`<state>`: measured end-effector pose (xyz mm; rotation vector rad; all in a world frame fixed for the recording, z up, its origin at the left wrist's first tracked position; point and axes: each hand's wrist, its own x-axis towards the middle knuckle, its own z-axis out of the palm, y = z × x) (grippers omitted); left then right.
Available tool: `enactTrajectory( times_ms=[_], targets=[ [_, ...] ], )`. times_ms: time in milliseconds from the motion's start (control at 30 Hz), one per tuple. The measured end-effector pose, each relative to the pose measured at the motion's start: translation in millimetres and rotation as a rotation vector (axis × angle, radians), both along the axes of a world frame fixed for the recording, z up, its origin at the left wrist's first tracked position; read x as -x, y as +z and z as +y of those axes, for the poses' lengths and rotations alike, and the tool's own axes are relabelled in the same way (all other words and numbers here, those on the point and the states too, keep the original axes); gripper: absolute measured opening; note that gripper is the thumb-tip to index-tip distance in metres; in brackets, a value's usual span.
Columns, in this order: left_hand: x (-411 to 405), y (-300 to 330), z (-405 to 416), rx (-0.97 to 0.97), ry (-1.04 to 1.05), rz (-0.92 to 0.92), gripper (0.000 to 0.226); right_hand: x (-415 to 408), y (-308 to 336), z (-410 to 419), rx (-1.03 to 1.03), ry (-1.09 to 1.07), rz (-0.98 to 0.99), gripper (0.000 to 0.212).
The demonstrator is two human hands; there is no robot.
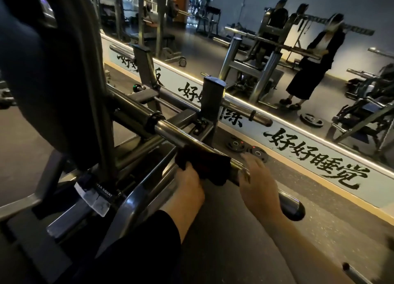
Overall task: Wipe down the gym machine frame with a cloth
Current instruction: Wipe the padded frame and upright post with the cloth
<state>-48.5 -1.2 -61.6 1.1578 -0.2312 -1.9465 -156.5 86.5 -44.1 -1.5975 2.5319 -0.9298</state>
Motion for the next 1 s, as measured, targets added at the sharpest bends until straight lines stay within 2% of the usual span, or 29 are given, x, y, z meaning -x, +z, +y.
enactTrajectory(
  times_ms=[100,200,267,367,533,633,767,833,867,933,967,1000],
  targets=[
    [-9,-11,-39,0.009,0.021,0.179,0.048,3,-7,-12,-0.333,0.031,0.078,0.060],
    [-4,-13,-44,0.058,-0.055,0.136,0.037,-1,-17,-17,-0.482,0.014,0.218,0.066],
    [7,-16,-17,0.063,-0.130,0.100,0.027,-3,-15,-17,-0.489,0.000,0.210,0.066],
    [16,-19,16,0.020,-0.239,0.179,0.031,0,-9,-16,-0.513,0.014,0.119,0.063],
    [-12,-11,-62,0.014,0.073,0.107,0.045,4,-8,-15,-0.535,0.065,0.101,0.068],
    [-17,-8,-82,0.039,0.105,0.005,0.052,4,-9,-15,-0.567,0.056,0.160,0.072],
    [4,-14,-31,0.074,-0.068,0.000,0.047,2,-7,-15,-0.574,0.043,0.152,0.071],
    [16,-17,-1,0.105,-0.235,0.007,0.043,3,-5,-16,-0.572,0.038,0.117,0.070],
    [22,-18,13,0.116,-0.322,0.008,0.034,4,-3,-17,-0.562,0.049,0.066,0.071],
    [30,-15,36,0.128,-0.441,-0.065,0.020,1,5,-11,-0.439,0.070,-0.130,0.079],
    [33,-13,44,0.154,-0.469,-0.146,0.020,-1,9,-3,-0.327,0.065,-0.216,0.082],
    [36,-12,49,0.199,-0.450,-0.239,0.023,-5,12,7,-0.203,0.056,-0.222,0.082]
  ],
)
